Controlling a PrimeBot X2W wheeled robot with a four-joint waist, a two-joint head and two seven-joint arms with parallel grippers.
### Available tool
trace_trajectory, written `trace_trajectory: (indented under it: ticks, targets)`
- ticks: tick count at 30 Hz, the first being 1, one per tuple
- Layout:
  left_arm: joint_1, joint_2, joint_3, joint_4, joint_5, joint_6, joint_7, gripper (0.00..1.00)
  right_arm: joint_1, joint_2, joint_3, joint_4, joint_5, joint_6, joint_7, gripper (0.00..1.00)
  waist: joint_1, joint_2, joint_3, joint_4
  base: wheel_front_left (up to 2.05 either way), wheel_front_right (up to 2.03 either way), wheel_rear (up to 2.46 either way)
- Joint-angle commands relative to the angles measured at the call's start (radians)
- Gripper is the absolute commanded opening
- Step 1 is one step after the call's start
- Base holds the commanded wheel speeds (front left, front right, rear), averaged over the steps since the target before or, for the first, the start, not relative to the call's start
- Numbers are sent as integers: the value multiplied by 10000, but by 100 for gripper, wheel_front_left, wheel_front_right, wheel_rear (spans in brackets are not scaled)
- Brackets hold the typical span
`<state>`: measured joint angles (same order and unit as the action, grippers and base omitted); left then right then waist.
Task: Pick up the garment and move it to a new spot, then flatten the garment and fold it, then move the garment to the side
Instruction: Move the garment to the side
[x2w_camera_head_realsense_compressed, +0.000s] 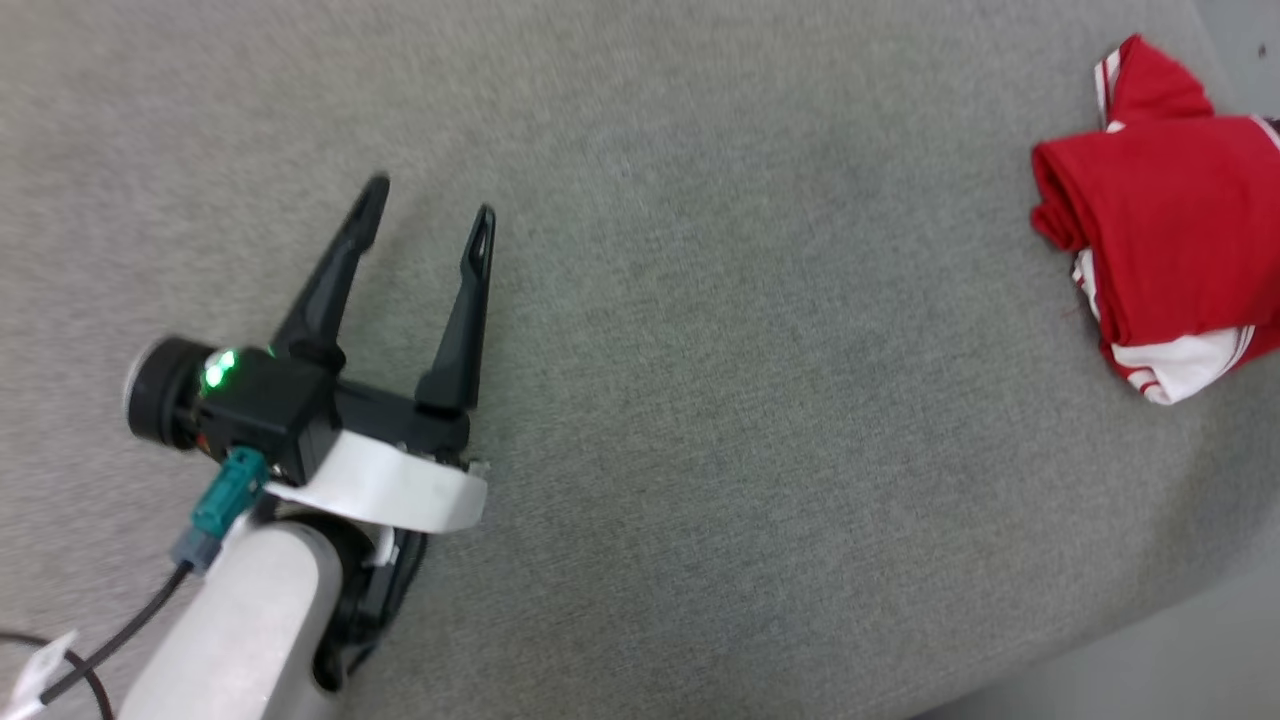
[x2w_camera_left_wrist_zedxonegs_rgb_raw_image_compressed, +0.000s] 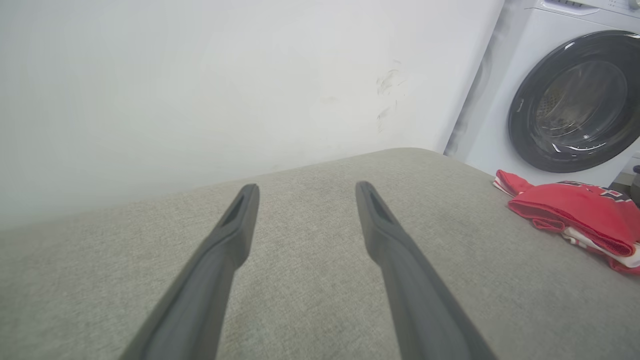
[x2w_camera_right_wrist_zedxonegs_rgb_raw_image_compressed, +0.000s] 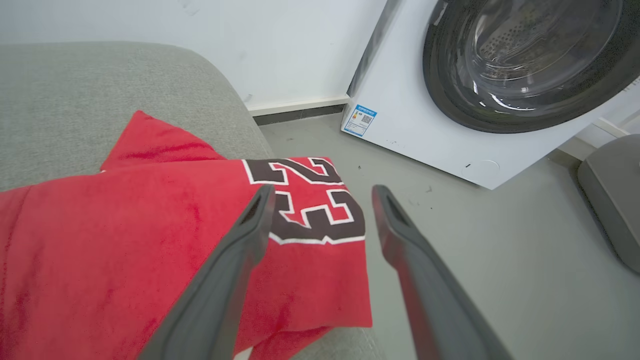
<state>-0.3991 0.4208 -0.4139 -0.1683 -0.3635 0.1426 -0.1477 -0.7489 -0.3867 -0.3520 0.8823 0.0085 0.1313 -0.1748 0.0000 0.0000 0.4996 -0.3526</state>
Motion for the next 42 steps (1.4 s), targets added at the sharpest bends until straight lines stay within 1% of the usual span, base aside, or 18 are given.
trace_trajectory:
  ticks: [1, 6, 13, 18, 25, 31, 37, 42]
  targets:
    - [198, -93, -4, 71, -61, 64, -80, 100, 242, 89, 77, -126, 66, -12, -68, 100, 0, 0, -656, 331, 0, 0, 0]
    - [974, -344, 124, 513, -391, 319, -495, 100, 1337, 508, 675, -1336, 493, -12, -182, 100, 0, 0, -1687, 854, 0, 0, 0]
    - [2051, -637, 363, 1051, -818, 621, -863, 100, 3269, 1244, 1323, -3864, 1084, -12, 348, 100, 0, 0, -2844, 1658, 0, 0, 0]
    - [2559, -747, 602, 1329, -987, 735, -1028, 100, 4443, 1791, 1933, -5727, 1379, -12, 880, 100, 0, 0, -3356, 2281, 0, 0, 0]
    - [2951, -788, 900, 1719, -961, 768, -1128, 100, 5645, 2234, 2719, -7575, 1732, -12, 1248, 100, 0, 0, -3842, 2999, 0, 0, 0]
    - [3224, -748, 979, 2008, -841, 713, -1164, 100, 6623, 2514, 2897, -8753, 1663, -12, 1453, 100, 0, 0, -4253, 3252, 0, 0, 0]
    - [3589, -822, 1020, 2337, -838, 599, -1180, 100, 7590, 2738, 3013, -9587, 1498, -10, 1774, 100, 0, 0, -4743, 3190, 0, 0, 0]
    - [3799, -923, 1122, 2589, -912, 451, -1188, 100, 8201, 2927, 2961, -10041, 1439, -12, 1972, 100, 0, 0, -5038, 3161, 0, 0, 0]
